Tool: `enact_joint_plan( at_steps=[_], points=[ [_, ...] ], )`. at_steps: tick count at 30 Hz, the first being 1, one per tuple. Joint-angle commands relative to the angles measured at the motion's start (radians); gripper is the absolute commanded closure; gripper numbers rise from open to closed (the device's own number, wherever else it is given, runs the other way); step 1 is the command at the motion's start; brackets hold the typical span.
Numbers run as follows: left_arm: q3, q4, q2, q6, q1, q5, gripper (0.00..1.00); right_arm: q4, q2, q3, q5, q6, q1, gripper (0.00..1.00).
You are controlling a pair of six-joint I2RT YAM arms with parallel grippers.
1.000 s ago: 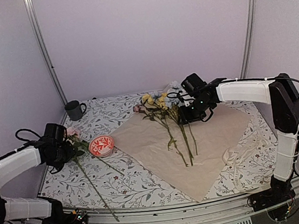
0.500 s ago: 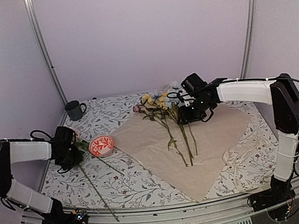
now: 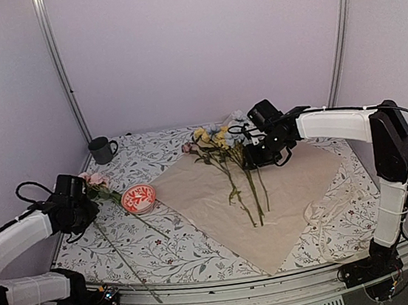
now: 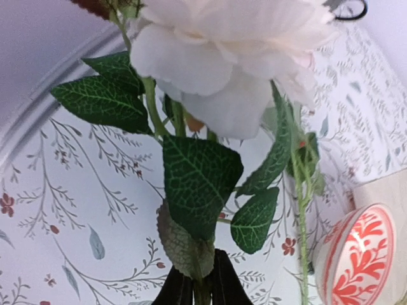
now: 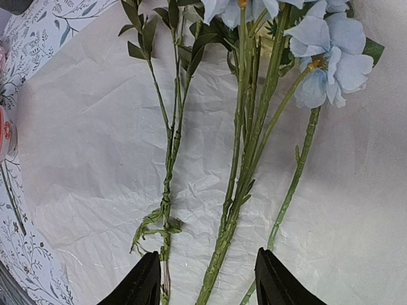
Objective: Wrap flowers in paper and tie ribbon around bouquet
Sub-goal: Pick up the fake flower from the corner of the board, then pass from the left arm to the right
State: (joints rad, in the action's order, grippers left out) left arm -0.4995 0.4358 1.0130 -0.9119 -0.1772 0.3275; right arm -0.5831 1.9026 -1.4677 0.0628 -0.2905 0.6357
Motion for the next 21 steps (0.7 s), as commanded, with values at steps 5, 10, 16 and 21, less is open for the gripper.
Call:
enact_joint_plan(
  at_steps=[5, 10, 16, 21],
  points=[
    [-0.145, 0.146, -0.26, -0.026, -0.021, 0.279, 0.94, 0.005, -0.059, 0.002, 0.022, 0.01, 0.008, 0.46],
    [-0.258, 0.027, -0.311, 0.08, -0.056, 0.195, 0.94, 0.114, -0.132, 0.001, 0.178, 0.085, 0.053, 0.43],
    [-0.34, -0.215, -0.277, 0.151, -0.235, 0.06, 0.94, 0.387, -0.194, -0.001, 0.535, 0.205, 0.209, 0.36],
    [-0.309, -0.534, -0.196, 0.184, -0.372, -0.151, 0.94, 0.509, -0.1, -0.109, 0.638, 0.167, 0.303, 0.18]
  ],
)
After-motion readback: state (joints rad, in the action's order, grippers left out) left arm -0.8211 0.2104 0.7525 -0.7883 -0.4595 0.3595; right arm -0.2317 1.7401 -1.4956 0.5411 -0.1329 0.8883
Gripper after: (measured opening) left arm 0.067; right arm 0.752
